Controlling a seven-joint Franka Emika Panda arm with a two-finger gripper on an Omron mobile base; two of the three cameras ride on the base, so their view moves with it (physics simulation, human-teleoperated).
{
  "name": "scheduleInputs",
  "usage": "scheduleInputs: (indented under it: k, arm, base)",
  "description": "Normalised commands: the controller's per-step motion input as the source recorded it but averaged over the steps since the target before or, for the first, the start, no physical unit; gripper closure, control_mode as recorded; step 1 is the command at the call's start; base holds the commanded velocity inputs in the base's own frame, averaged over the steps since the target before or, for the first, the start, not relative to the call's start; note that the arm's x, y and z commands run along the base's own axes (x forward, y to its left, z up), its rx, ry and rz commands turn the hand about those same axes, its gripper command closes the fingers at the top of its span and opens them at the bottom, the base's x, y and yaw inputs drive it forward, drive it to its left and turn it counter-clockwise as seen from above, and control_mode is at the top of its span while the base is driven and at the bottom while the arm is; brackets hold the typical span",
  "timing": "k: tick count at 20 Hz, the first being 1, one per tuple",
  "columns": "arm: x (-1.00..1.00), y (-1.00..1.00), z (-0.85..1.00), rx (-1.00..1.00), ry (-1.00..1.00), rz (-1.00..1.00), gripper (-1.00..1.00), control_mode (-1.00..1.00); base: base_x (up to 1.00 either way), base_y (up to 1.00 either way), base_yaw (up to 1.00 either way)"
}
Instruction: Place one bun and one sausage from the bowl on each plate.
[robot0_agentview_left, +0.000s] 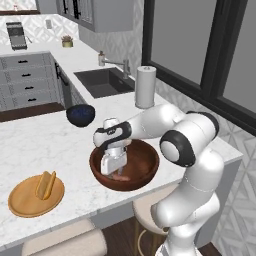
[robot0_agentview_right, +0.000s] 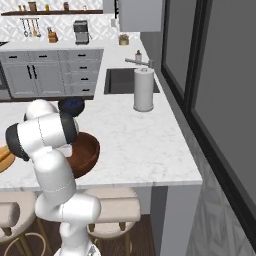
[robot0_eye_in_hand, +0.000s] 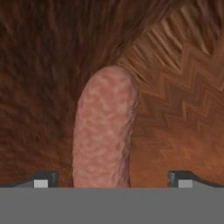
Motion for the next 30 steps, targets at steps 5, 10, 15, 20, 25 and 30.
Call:
scheduleInputs:
  k: [5, 10, 15, 20, 25, 30]
  arm:
    - [-0.31, 0.0, -0.86, 0.0, 0.09, 0.0, 1.0, -1.0]
    - [-0.11, -0.15, -0.98, 0.0, 0.01, 0.0, 1.0, -1.0]
    - [-0.27, -0.07, -0.98, -0.01, -0.03, 0.03, 1.0, -1.0]
    - [-0.51, 0.0, 0.45, 0.0, -0.34, 0.0, 1.0, -1.0]
    - [-0.42, 0.15, 1.0, 0.02, -0.41, 0.0, 1.0, -1.0]
    - [-0.92, 0.95, 1.0, 0.02, -0.46, 0.0, 1.0, -1.0]
  base:
    - [0.0, 0.0, 0.0]
    - [0.0, 0.0, 0.0]
    - [0.0, 0.0, 0.0]
    - [0.0, 0.0, 0.0]
    - [0.0, 0.0, 0.0]
    - [0.0, 0.0, 0.0]
